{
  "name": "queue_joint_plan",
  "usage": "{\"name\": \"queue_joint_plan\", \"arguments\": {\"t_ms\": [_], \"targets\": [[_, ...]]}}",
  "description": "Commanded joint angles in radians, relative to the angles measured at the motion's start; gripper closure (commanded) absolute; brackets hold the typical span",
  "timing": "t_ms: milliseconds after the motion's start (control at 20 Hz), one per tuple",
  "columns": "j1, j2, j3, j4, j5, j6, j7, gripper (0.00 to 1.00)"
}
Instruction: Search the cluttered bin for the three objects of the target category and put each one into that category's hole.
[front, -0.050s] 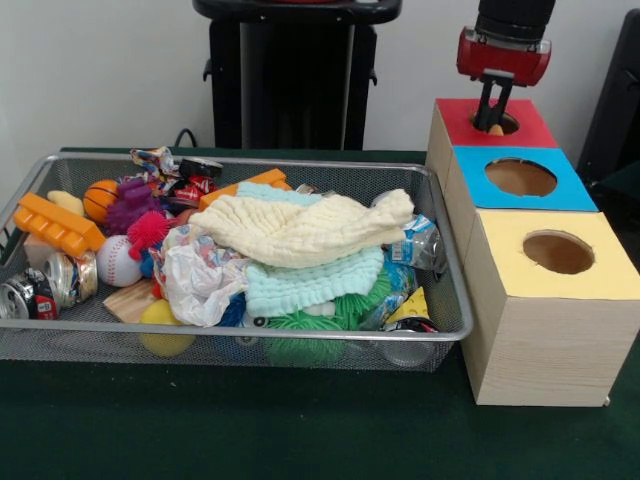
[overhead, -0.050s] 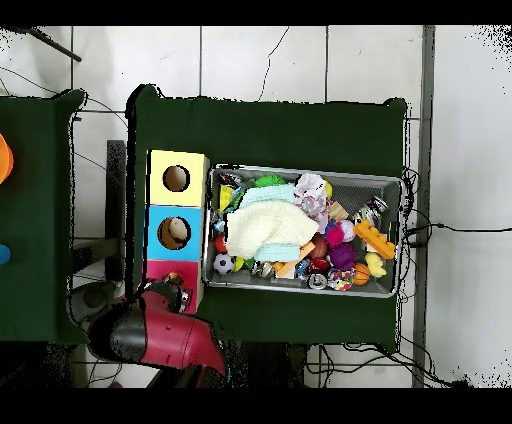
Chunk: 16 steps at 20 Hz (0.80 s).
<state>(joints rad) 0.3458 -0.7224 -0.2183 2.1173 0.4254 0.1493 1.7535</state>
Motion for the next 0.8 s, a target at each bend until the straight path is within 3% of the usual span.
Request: {"name": "queue_joint_plan", "arguments": {"t_ms": [50, 400, 650, 800], "targets": [[-0.037, 0.1, 0.108, 0.028, -0.041, -0.135, 0.202, 1.0], [-0.033, 0.143, 0.107, 0.003, -0.037, -0.148, 0.198, 1.0], [-0.019, 0.085, 0.089, 0.007, -0.027, -0.054, 0.179, 1.0], [0.015, -0.01, 0.04, 0.003, -0.026, 0.092, 0.175, 1.0]]}}
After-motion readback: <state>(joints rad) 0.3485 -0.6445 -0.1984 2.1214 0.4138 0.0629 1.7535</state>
